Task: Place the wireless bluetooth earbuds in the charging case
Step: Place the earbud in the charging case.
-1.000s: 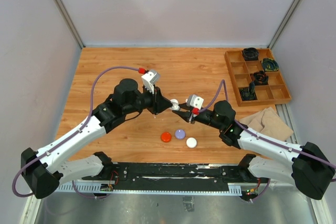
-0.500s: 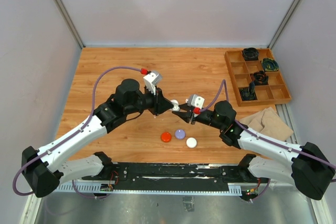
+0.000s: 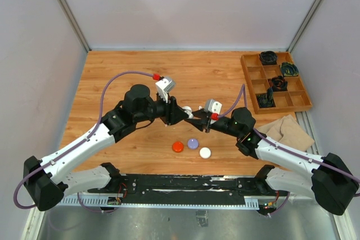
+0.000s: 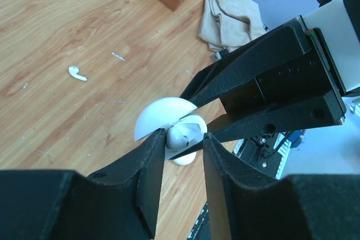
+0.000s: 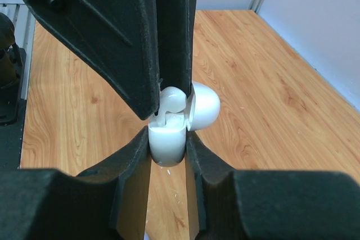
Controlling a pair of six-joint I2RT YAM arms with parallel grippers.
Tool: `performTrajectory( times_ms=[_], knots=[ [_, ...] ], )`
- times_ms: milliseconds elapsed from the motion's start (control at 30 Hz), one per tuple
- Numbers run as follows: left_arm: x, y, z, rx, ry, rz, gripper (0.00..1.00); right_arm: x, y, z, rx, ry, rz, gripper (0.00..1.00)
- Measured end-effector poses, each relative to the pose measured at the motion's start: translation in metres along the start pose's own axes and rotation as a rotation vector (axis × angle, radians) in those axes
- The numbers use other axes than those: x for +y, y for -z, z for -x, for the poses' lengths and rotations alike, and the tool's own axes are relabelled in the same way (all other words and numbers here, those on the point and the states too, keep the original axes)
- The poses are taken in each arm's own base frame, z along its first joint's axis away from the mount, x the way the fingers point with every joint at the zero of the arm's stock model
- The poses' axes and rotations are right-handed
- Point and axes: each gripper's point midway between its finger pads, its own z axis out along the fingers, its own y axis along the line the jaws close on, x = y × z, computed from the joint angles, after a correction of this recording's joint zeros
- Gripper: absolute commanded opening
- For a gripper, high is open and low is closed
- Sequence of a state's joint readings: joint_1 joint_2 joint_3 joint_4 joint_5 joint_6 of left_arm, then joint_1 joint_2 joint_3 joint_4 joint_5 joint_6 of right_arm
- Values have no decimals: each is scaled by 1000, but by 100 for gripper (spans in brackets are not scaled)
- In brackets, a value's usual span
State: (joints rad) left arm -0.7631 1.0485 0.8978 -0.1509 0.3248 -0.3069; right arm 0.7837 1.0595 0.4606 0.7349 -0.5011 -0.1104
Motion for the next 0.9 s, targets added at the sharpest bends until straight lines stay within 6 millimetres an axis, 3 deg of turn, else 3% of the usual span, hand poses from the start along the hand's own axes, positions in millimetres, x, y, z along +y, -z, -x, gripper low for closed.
performTrajectory(
  times_ms=[900],
  knots=[
    [-17,2,10,-32,-61,-93,40,6,0,9,-52,-82,75,9]
  ],
)
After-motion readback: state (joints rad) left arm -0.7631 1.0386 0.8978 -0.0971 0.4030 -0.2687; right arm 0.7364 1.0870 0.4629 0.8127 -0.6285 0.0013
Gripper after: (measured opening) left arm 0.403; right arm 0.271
